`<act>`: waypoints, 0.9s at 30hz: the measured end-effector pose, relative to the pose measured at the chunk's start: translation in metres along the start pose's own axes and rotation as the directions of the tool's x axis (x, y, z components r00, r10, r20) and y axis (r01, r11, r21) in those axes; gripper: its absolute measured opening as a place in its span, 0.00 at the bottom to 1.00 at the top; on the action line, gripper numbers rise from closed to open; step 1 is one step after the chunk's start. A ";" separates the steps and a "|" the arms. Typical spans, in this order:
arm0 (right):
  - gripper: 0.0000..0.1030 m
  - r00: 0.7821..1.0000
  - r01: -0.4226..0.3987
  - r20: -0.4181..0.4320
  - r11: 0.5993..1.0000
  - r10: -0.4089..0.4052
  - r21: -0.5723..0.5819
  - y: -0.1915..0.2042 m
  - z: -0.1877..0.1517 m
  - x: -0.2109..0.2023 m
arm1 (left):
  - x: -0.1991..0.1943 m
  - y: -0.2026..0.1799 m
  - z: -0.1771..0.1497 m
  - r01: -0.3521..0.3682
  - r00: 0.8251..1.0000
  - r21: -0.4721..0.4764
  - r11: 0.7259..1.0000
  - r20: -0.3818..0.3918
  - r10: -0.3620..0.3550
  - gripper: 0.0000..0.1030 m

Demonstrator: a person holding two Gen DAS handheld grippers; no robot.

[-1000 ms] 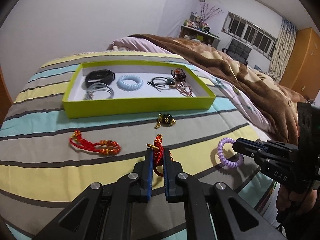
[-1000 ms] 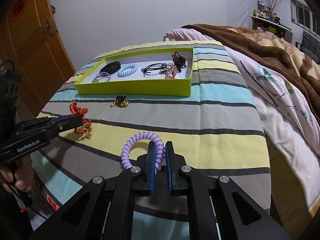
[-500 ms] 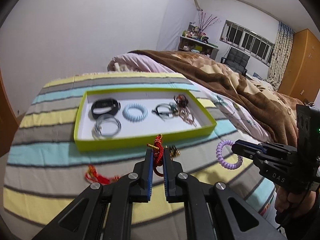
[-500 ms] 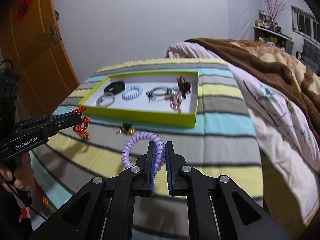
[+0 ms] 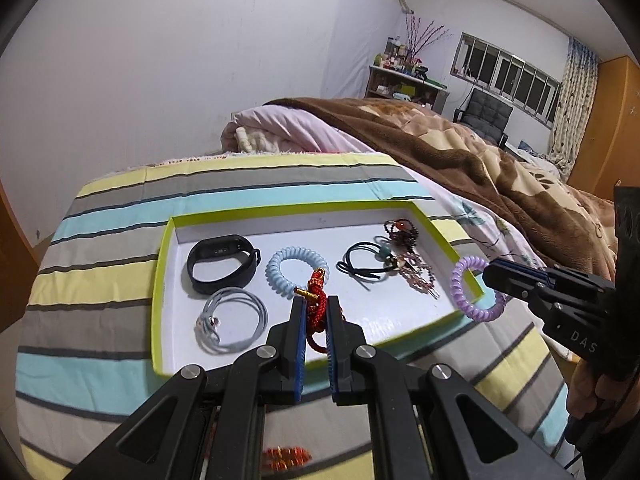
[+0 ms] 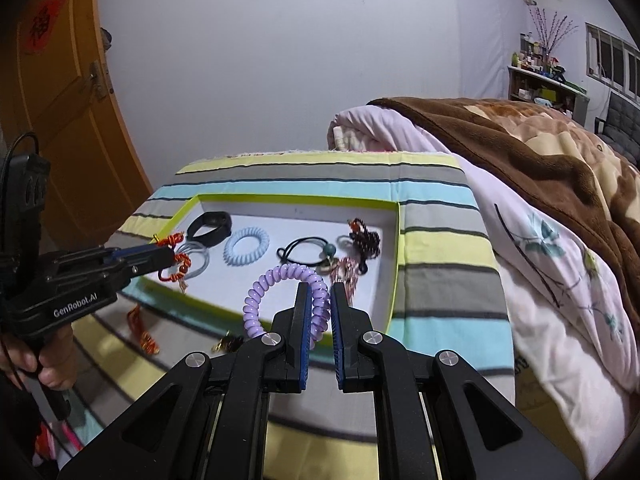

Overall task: Organize jewelry
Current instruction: 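Carry the purple coil and red charm with both tools over the box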

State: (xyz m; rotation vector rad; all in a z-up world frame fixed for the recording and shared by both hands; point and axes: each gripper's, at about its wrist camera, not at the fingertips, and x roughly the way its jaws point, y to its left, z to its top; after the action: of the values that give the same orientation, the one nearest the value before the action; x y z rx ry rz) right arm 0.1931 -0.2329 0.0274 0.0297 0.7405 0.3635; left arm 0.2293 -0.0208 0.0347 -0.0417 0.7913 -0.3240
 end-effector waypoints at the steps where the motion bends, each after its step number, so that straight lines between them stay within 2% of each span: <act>1: 0.09 1.000 0.003 -0.002 1.000 -0.003 -0.001 0.000 0.001 0.003 | 0.003 0.001 0.001 0.000 1.000 0.000 1.000 -0.002 0.000 0.08; 12: 0.09 0.997 0.047 -0.057 0.999 -0.047 0.000 -0.014 0.007 0.038 | 0.039 -0.007 0.005 0.061 0.996 -0.002 0.998 -0.059 -0.061 0.08; 27: 0.09 0.992 0.077 -0.103 0.997 -0.075 0.017 -0.024 0.003 0.053 | 0.071 -0.028 0.000 0.125 0.983 0.025 0.992 -0.142 -0.120 0.09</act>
State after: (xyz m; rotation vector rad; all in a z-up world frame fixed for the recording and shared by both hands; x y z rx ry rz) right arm 0.2384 -0.2377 -0.0086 0.0028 0.8449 0.2861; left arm 0.2682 -0.0690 -0.0100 -0.0357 0.9249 -0.4607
